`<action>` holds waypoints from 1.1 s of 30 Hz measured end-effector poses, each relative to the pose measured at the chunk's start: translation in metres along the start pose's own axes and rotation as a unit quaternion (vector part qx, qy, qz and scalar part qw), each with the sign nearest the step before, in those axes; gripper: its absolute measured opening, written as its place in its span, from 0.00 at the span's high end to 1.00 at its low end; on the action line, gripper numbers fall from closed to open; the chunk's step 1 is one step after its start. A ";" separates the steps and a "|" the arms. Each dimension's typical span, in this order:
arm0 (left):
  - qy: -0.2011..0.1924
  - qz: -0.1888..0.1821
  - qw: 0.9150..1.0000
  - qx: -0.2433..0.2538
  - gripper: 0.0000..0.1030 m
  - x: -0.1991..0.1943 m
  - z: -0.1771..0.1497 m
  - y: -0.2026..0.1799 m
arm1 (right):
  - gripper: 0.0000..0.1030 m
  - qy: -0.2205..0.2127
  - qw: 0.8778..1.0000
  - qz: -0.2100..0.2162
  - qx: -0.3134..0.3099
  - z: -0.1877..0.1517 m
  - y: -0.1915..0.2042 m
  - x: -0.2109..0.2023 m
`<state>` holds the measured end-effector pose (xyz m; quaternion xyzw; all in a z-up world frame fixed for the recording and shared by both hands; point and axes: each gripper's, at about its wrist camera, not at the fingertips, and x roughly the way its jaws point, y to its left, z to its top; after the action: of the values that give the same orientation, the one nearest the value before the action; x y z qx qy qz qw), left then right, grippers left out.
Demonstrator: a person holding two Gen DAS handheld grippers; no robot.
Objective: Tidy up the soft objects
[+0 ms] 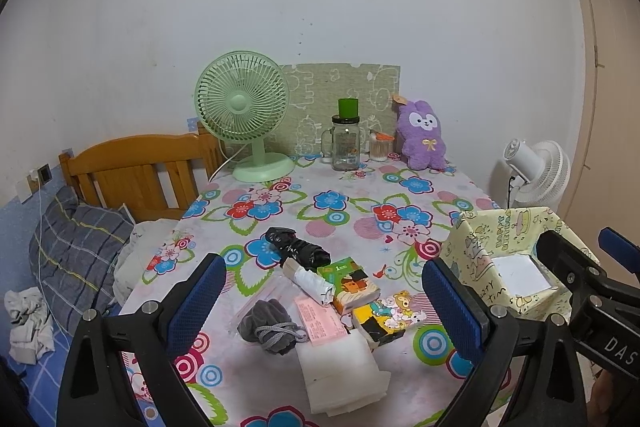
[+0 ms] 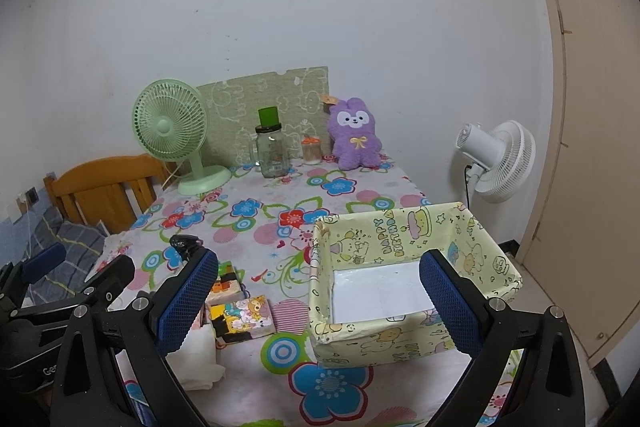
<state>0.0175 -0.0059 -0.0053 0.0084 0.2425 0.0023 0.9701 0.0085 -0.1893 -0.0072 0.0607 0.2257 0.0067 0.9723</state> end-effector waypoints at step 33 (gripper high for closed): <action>0.053 0.021 0.998 0.028 0.10 0.074 -0.007 0.038 | 0.03 0.057 0.998 0.025 -0.020 0.003 0.062 0.080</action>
<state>0.0797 0.0327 -0.0453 0.0406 0.2932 0.0162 0.9551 0.0830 -0.1248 -0.0323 0.0467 0.2791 0.0392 0.9583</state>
